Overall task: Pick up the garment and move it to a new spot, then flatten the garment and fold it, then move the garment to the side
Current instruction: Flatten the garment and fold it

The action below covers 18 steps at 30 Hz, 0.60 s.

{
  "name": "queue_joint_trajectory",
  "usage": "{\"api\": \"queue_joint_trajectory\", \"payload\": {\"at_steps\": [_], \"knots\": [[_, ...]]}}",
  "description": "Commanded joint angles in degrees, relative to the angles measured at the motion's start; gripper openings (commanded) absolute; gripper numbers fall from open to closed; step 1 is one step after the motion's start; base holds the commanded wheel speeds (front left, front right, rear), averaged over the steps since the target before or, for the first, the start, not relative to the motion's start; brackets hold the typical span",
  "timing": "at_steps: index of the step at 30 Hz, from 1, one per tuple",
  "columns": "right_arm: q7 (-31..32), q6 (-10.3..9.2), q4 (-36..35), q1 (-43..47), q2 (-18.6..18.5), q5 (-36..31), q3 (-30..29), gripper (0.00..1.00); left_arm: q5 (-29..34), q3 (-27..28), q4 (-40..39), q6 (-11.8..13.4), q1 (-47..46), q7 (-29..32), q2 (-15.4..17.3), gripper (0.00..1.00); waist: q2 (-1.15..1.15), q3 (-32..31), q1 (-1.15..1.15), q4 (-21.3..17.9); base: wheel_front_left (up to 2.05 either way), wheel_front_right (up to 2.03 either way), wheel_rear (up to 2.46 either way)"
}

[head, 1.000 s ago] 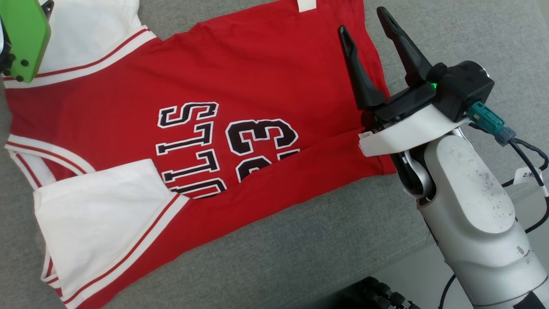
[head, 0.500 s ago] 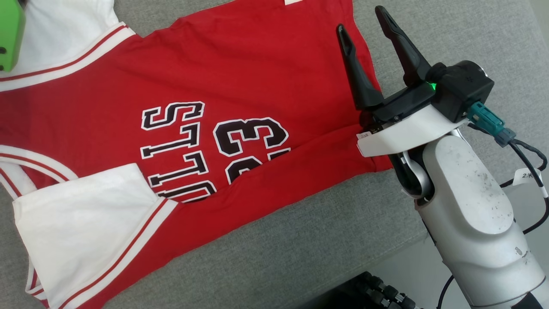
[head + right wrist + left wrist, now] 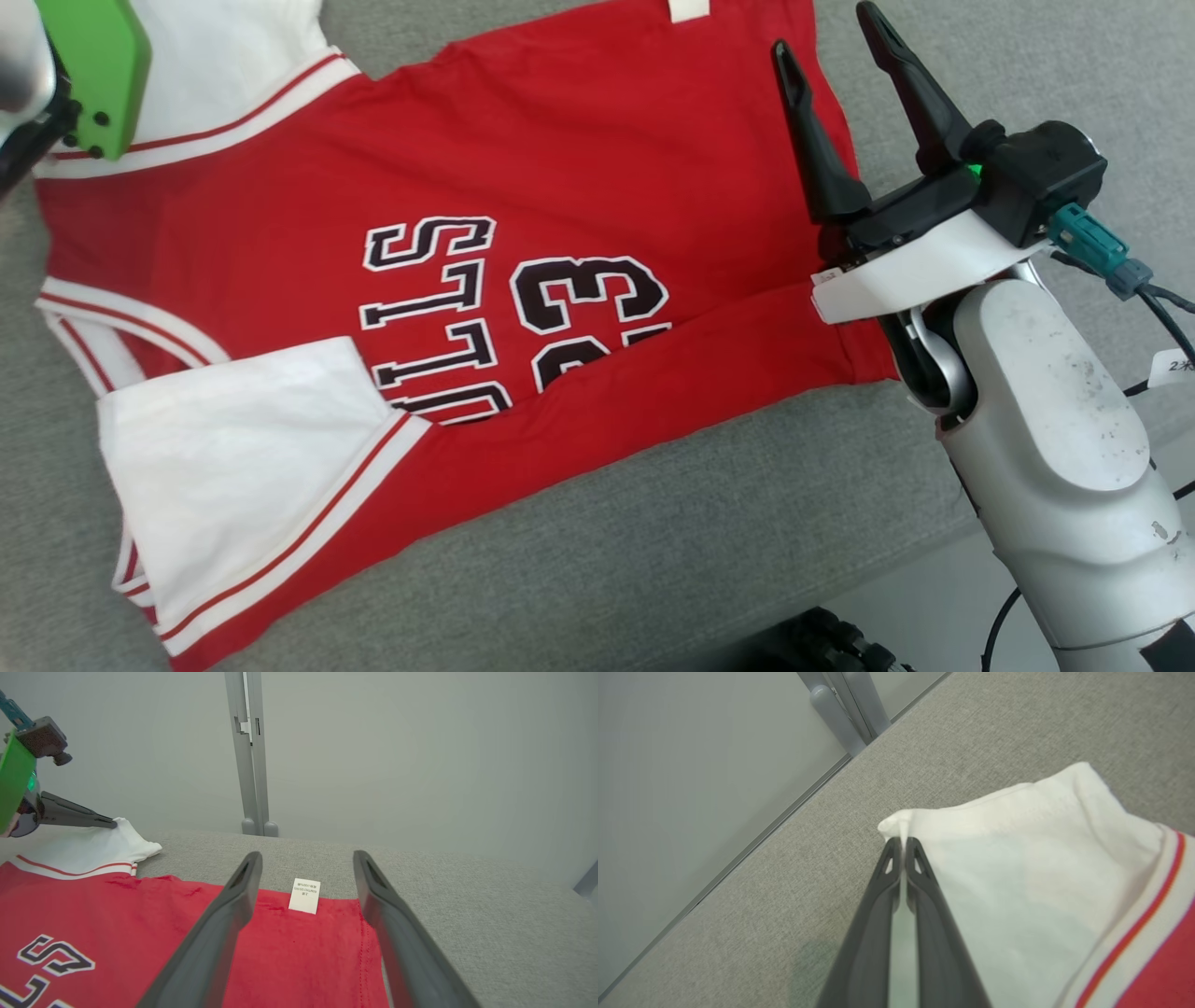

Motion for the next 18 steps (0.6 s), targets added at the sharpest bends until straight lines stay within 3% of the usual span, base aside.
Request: {"api": "queue_joint_trajectory", "payload": {"at_steps": [1, 7, 18], "knots": [[-0.2, -0.01, 0.6, -0.6, -1.6, 0.5, -0.1, 1.00, -0.1, -0.2, -0.1, 0.1, 0.1, -1.3, -0.5, 0.00, 0.00, -2.3, 0.00, 2.4, 0.00, 0.00, 0.00], [-0.1, -0.02, 5.9, -0.9, -5.5, 3.4, -0.9, 1.00, -0.2, 0.1, -0.7, 0.3, 1.9, -8.4, -3.3, 0.00, 0.00, -6.0, 0.00, 7.2, 0.00, 0.00, 0.00], [8.2, -0.01, 19.8, -6.3, -11.6, 7.9, -3.3, 1.00, -1.0, 0.7, -7.2, 4.3, 10.8, -19.2, -5.9, 0.00, 0.00, -10.8, 0.00, 16.5, 0.00, 0.00, 0.00]]}}
